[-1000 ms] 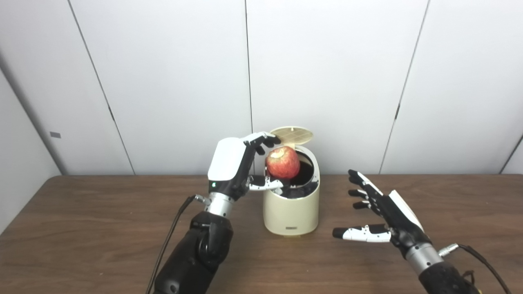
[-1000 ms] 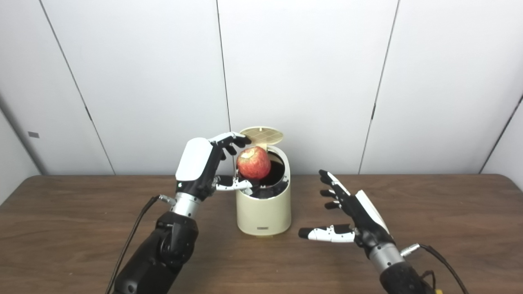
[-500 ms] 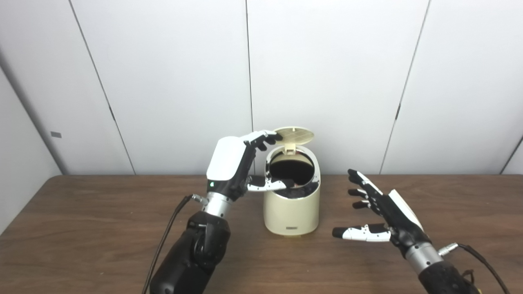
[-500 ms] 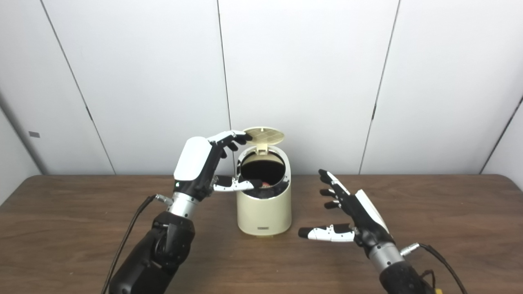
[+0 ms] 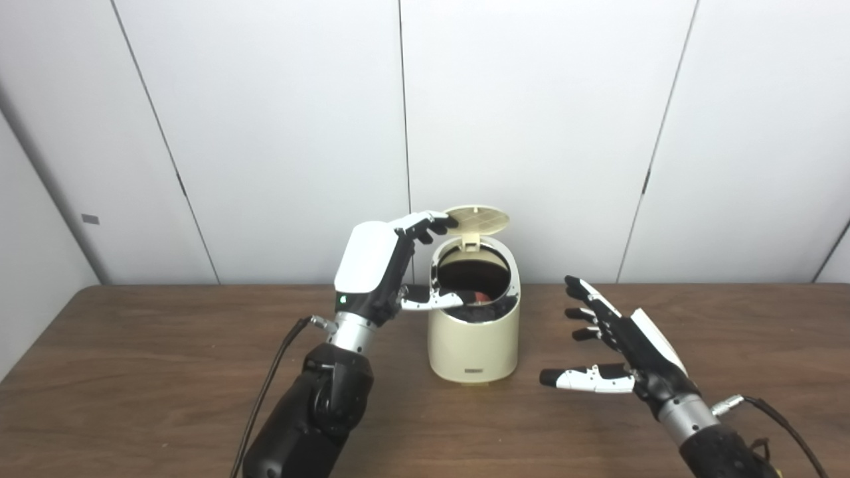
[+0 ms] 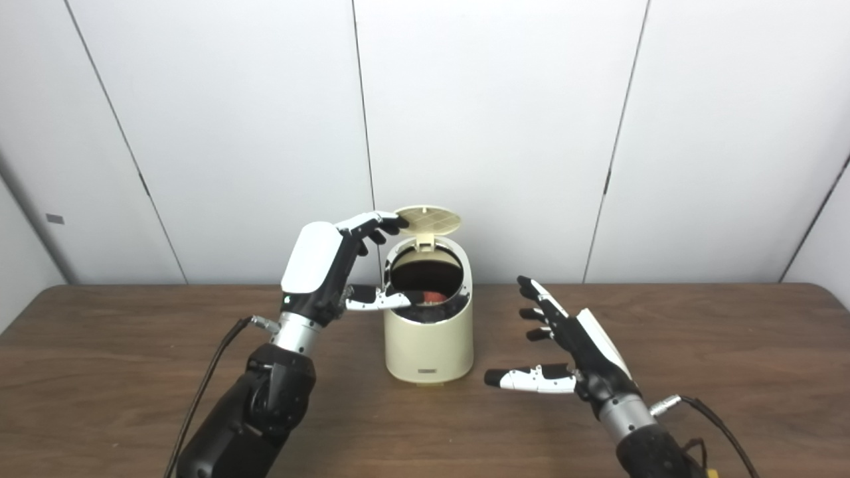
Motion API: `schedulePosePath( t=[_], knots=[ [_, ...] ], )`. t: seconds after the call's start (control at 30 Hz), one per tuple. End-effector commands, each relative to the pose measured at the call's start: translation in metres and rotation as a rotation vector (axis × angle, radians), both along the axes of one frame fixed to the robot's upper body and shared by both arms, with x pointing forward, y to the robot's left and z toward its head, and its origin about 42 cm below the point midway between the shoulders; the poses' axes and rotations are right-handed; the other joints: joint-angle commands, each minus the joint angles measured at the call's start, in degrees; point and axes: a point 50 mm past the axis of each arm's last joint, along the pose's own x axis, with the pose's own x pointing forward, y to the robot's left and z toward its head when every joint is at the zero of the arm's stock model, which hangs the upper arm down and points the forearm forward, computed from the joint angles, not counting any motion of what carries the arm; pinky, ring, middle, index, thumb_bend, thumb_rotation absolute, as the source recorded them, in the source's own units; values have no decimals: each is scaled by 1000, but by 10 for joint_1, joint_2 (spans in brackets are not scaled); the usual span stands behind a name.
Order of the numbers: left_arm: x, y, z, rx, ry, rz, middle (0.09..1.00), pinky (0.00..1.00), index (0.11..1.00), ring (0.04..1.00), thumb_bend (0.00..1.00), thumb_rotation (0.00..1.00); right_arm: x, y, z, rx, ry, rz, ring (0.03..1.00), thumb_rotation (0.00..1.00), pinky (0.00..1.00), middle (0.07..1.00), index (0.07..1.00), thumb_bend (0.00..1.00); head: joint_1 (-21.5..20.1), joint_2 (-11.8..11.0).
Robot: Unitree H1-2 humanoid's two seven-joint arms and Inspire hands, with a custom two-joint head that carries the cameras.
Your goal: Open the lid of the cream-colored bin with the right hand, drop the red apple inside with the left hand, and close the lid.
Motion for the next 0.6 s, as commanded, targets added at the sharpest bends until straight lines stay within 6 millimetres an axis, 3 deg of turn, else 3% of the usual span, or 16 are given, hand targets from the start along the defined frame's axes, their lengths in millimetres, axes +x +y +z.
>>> schedulePosePath(
  t=[0.0,0.23,0.27,0.33,0.4,0.57],
  knots=[
    [2,-1,30,-71,-118,-23,670,450,705,597,841,238,4,1,23,-2,-80,20,859,296,733,940,943,783,0,1],
    [0,20,41,-171,-145,-48,587,338,599,482,712,49,5,-2,21,-9,-82,16,856,298,740,936,941,782,6,1],
    [-1,24,42,-194,-138,-63,575,324,547,467,614,53,6,-3,21,-9,-81,16,857,302,741,936,941,784,6,1],
    [-3,34,45,-234,-116,-88,556,308,503,448,531,53,7,-4,21,-4,-80,16,855,308,739,936,941,787,8,1],
    [-5,42,46,-264,-84,-111,506,301,496,439,521,13,7,-4,21,2,-79,18,854,306,734,937,941,786,10,1],
    [-11,62,46,-318,-8,-157,478,307,499,416,518,0,8,-4,22,2,-81,22,857,292,725,939,943,781,13,1]
  ],
)
